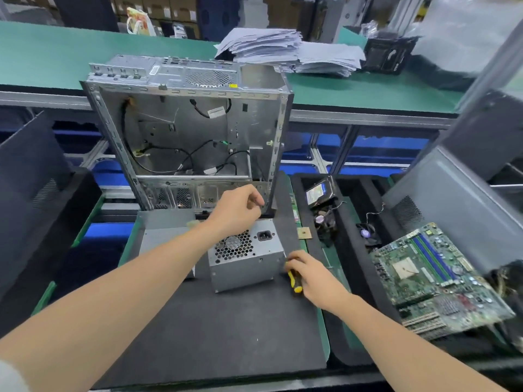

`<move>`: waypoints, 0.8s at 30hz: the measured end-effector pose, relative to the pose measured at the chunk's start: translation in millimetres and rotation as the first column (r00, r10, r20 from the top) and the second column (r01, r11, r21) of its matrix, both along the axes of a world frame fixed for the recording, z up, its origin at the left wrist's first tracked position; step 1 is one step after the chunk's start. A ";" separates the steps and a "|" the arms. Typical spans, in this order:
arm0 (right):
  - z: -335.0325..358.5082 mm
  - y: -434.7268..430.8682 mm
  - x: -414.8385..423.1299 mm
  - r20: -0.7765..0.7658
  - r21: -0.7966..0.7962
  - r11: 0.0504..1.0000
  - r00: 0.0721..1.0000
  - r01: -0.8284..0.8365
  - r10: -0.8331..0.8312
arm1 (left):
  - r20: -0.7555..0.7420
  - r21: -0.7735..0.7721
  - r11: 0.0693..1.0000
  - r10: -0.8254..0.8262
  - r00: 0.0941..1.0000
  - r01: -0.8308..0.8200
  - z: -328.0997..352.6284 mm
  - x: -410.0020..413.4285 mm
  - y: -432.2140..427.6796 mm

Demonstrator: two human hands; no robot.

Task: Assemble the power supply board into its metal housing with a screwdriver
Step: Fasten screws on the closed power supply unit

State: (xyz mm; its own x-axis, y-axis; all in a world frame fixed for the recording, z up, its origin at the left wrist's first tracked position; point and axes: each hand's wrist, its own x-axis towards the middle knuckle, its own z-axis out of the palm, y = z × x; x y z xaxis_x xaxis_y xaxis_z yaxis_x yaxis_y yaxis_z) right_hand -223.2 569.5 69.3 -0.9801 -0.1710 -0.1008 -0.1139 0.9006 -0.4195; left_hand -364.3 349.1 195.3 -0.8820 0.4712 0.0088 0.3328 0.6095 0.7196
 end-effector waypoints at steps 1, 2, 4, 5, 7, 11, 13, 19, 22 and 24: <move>-4.0 0.4 2.2 0.021 -0.005 1.000 0.999 -0.024 0.024 | -0.009 -0.007 1.000 -0.003 1.000 0.003 -1.0 0.7 2.8; -6.0 1.7 3.0 0.024 -0.010 0.999 0.999 -0.042 0.042 | -0.017 -0.012 1.000 -0.004 1.000 0.004 -1.9 1.6 5.1; -5.6 6.6 0.7 0.003 -0.036 0.998 0.998 -0.057 0.057 | -0.037 -0.014 1.000 0.003 0.999 -0.004 -2.4 4.3 9.7; -3.5 9.4 -1.3 0.002 -0.053 0.997 0.998 -0.060 0.061 | -0.052 -0.015 1.000 0.009 0.999 -0.009 -2.1 6.5 12.6; 2.4 16.6 -5.3 0.026 -0.096 0.992 0.996 -0.084 0.087 | -0.088 -0.023 1.000 0.013 0.996 -0.015 -1.4 11.9 21.6; 10.9 50.9 -11.3 -0.001 -0.211 0.977 1.000 -0.023 0.023 | -0.159 -0.051 0.999 -0.023 0.987 0.015 -0.2 28.8 50.4; 12.3 79.4 -13.8 -0.031 -0.218 0.972 0.995 0.084 -0.093 | -0.183 -0.061 0.997 -0.064 0.981 0.054 -2.2 40.3 68.3; -6.7 165.2 -4.5 0.000 0.035 0.964 0.965 0.264 -0.264 | -0.098 -0.126 0.978 -0.180 0.979 0.167 -34.4 72.9 136.6; -27.3 181.4 9.1 0.022 0.002 0.983 0.982 0.186 -0.186 | -0.039 -0.228 0.942 -0.263 0.964 0.248 -68.5 86.9 171.8; -39.7 185.6 16.7 -0.017 -0.118 0.983 0.990 0.138 -0.141 | -0.007 -0.306 0.907 -0.306 0.952 0.289 -94.4 94.9 193.0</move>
